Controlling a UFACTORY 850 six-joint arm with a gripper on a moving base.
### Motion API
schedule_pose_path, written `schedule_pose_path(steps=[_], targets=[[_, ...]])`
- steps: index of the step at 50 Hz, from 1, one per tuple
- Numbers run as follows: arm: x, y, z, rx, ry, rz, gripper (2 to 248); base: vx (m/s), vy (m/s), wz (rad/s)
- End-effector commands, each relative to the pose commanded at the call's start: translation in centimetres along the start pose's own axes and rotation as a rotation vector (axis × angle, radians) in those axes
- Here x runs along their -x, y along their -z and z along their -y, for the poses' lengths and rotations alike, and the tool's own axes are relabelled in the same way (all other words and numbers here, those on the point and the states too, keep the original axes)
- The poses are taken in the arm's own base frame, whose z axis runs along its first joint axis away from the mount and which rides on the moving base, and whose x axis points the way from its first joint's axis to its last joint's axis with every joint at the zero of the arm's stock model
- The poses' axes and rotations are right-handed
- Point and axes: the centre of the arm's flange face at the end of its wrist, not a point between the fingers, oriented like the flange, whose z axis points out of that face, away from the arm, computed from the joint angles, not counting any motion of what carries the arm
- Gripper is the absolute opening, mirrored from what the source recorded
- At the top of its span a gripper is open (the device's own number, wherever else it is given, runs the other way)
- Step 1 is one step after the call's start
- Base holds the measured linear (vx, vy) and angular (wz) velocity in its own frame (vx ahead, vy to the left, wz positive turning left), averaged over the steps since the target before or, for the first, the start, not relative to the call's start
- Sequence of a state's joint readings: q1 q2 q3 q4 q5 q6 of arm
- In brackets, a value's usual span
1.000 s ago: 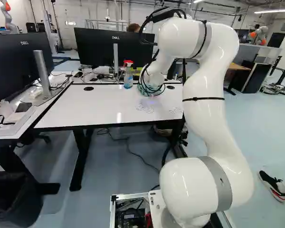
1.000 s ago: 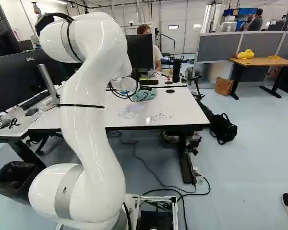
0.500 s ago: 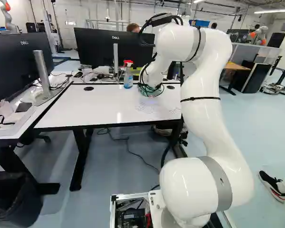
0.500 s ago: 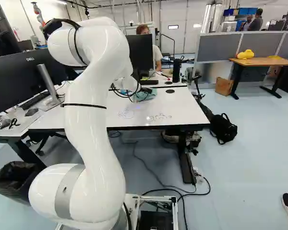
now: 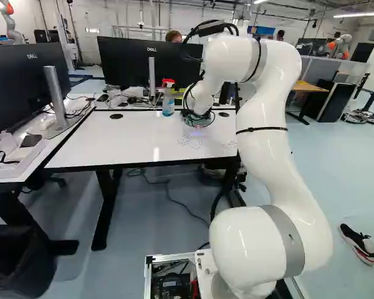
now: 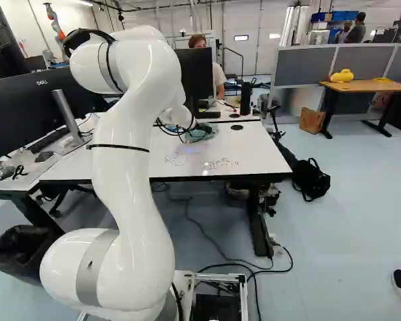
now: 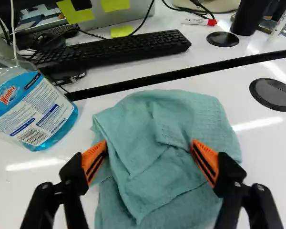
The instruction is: Clean the table with the green towel
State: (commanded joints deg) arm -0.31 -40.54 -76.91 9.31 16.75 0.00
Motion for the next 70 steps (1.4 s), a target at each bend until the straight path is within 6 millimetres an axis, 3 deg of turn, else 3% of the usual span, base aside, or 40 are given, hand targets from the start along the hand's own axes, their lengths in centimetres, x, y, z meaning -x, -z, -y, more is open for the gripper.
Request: schedule_pose_path(steps=[3,4,8,9,14,15,19,20,24,25,30,31,70], targets=[[0.0,-0.1,0.0,0.0,0.0,-0.001,228,0.0,0.0,0.0],[0.0,-0.1,0.0,0.0,0.0,-0.001,191,0.0,0.0,0.0],[-0.1,-0.1,0.0,0.0,0.0,-0.001,191,0.0,0.0,0.0],[-0.1,-0.1,0.0,0.0,0.0,-0.001,158,0.0,0.0,0.0],[-0.1,-0.1,0.0,0.0,0.0,-0.001,158,0.0,0.0,0.0],[-0.1,-0.1,0.0,0.0,0.0,-0.001,125,0.0,0.0,0.0],[-0.1,-0.1,0.0,0.0,0.0,-0.001,125,0.0,0.0,0.0],[-0.1,-0.1,0.0,0.0,0.0,-0.001,89,0.0,0.0,0.0],[-0.1,-0.1,0.0,0.0,0.0,-0.001,89,0.0,0.0,0.0],[-0.1,-0.1,0.0,0.0,0.0,-0.001,55,0.0,0.0,0.0],[-0.1,-0.1,0.0,0.0,0.0,-0.002,55,0.0,0.0,0.0],[-0.1,-0.1,0.0,0.0,0.0,-0.002,42,0.0,0.0,0.0],[-3.4,3.3,0.4,-0.01,-0.003,-0.061,42,0.0,0.0,0.0]])
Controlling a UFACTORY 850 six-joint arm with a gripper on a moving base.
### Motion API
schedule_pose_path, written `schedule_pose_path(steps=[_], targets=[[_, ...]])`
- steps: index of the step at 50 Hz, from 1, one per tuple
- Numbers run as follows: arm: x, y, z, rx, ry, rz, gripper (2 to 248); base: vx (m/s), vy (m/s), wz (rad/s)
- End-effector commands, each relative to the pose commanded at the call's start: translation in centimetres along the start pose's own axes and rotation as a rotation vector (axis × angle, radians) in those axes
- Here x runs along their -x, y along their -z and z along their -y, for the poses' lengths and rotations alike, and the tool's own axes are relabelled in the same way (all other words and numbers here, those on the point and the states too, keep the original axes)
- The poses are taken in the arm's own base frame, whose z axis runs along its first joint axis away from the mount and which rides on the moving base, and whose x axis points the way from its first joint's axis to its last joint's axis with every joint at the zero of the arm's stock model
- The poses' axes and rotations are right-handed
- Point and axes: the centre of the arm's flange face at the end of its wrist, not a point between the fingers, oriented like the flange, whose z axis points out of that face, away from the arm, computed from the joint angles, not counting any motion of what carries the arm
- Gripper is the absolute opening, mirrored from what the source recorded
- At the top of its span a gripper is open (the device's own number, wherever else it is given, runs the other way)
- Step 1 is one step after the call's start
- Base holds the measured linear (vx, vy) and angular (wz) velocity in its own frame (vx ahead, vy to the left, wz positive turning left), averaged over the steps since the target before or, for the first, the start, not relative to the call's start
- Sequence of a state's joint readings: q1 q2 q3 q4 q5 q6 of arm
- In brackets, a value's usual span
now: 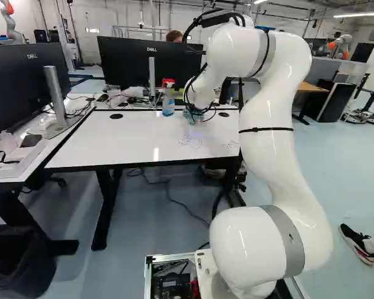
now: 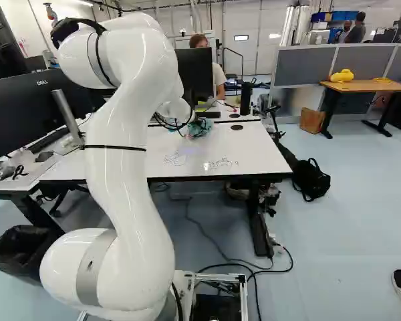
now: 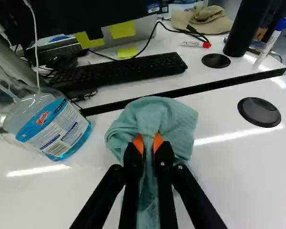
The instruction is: Clean the table with the green towel
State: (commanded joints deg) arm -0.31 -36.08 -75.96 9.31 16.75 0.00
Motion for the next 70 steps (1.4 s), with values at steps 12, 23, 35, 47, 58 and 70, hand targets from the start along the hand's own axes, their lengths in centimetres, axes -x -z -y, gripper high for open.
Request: schedule_pose_path(steps=[12,23,35,47,58,70], targets=[[-1.1,1.1,0.1,-0.003,-0.001,-0.019,42,0.0,0.0,0.0],[-1.8,2.7,0.4,-0.008,0.0,-0.032,42,0.0,0.0,0.0],[-1.9,5.6,0.7,-0.015,0.004,-0.038,42,0.0,0.0,0.0],[-1.4,8.3,1.0,-0.021,0.008,-0.035,42,0.0,0.0,0.0],[-0.3,10.2,1.2,-0.027,0.013,-0.022,42,0.0,0.0,0.0],[0.9,12.3,1.5,-0.033,0.019,-0.01,42,0.0,0.0,0.0]])
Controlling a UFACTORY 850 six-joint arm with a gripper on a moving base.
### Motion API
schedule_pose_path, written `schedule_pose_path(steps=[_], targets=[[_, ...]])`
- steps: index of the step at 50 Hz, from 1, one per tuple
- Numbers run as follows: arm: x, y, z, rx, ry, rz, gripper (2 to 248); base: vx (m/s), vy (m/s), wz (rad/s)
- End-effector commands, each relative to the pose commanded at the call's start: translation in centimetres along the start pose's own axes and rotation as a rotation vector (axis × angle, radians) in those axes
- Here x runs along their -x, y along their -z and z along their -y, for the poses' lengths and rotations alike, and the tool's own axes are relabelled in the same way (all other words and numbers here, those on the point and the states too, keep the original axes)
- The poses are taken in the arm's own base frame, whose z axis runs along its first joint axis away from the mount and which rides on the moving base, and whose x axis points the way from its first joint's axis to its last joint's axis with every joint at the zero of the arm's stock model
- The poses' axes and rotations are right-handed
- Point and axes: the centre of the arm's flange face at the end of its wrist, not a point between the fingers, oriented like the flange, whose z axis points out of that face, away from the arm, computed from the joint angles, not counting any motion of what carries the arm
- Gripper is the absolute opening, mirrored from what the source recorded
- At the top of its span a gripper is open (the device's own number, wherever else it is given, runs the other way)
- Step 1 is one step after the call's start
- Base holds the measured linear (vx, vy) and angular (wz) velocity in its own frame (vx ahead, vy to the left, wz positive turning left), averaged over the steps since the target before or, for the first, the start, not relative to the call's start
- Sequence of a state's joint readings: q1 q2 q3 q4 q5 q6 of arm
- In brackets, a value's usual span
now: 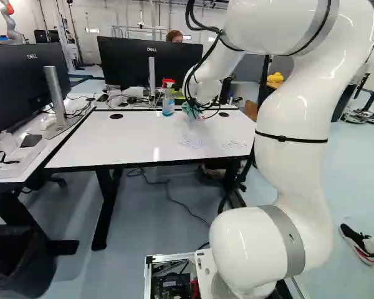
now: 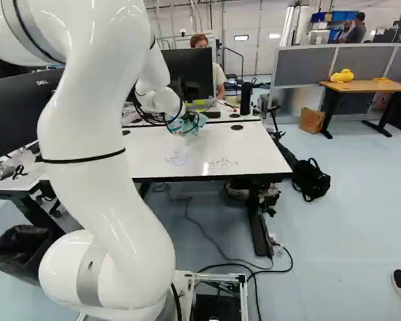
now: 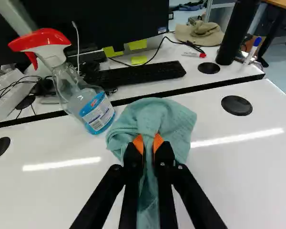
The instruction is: Clean the table with the green towel
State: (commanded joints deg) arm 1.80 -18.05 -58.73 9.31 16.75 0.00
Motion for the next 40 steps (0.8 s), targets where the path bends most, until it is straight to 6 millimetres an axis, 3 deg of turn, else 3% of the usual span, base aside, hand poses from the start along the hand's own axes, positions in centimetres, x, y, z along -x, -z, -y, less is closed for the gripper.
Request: schedule_pose_path(steps=[40], targets=[[4.1,7.0,0.1,-0.014,0.013,0.029,42,0.0,0.0,0.0]])
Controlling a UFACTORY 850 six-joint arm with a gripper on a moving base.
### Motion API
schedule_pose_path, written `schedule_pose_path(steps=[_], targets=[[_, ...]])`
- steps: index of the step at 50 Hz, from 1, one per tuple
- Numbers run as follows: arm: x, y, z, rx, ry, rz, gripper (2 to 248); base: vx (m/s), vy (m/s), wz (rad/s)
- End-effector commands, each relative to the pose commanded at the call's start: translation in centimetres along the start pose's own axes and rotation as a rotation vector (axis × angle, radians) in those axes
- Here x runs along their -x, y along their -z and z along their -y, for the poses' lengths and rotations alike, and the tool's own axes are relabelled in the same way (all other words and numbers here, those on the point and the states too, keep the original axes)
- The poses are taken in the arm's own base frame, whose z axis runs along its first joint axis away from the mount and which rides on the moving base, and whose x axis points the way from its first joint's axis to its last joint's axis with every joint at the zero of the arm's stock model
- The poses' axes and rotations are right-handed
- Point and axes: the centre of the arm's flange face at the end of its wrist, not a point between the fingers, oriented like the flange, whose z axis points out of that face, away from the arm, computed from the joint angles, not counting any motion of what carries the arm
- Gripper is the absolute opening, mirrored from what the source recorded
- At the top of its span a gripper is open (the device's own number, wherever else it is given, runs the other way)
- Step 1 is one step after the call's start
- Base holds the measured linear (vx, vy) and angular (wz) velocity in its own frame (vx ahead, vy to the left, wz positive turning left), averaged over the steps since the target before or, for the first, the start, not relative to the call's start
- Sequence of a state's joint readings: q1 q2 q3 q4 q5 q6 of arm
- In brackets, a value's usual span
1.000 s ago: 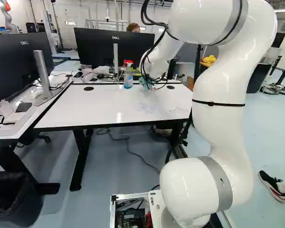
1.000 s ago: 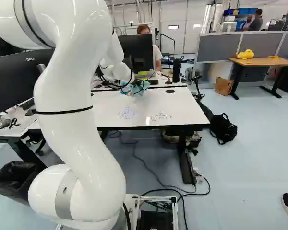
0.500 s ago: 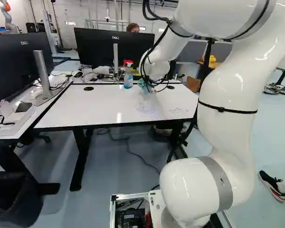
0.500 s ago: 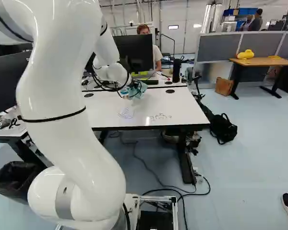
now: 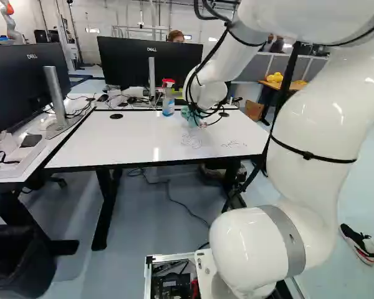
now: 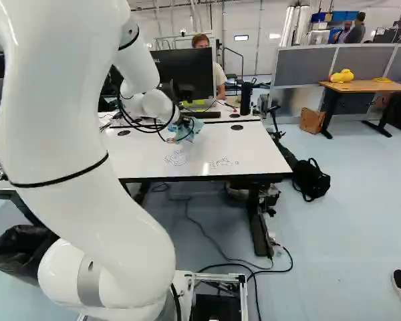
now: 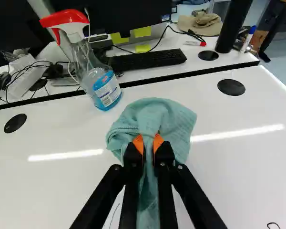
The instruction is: Clean the table with the green towel
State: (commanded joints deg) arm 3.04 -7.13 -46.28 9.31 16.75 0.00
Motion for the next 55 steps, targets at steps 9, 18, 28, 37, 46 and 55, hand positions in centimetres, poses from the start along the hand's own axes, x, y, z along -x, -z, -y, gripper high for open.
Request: schedule_pose_path(steps=[9,18,28,37,46,55], targets=[[0.9,1.3,-0.1,-0.001,0.001,0.003,42,0.0,0.0,0.0],[1.3,1.9,-0.2,-0.001,0.001,0.008,42,0.0,0.0,0.0],[1.8,2.4,-0.2,-0.001,0.002,0.025,42,0.0,0.0,0.0],[2.3,2.9,-0.3,-0.001,0.002,0.05,42,0.0,0.0,0.0],[2.6,3.0,-0.3,-0.002,0.002,0.079,42,0.0,0.0,0.0],[2.9,3.0,-0.3,-0.001,0.002,0.111,42,0.0,0.0,0.0]])
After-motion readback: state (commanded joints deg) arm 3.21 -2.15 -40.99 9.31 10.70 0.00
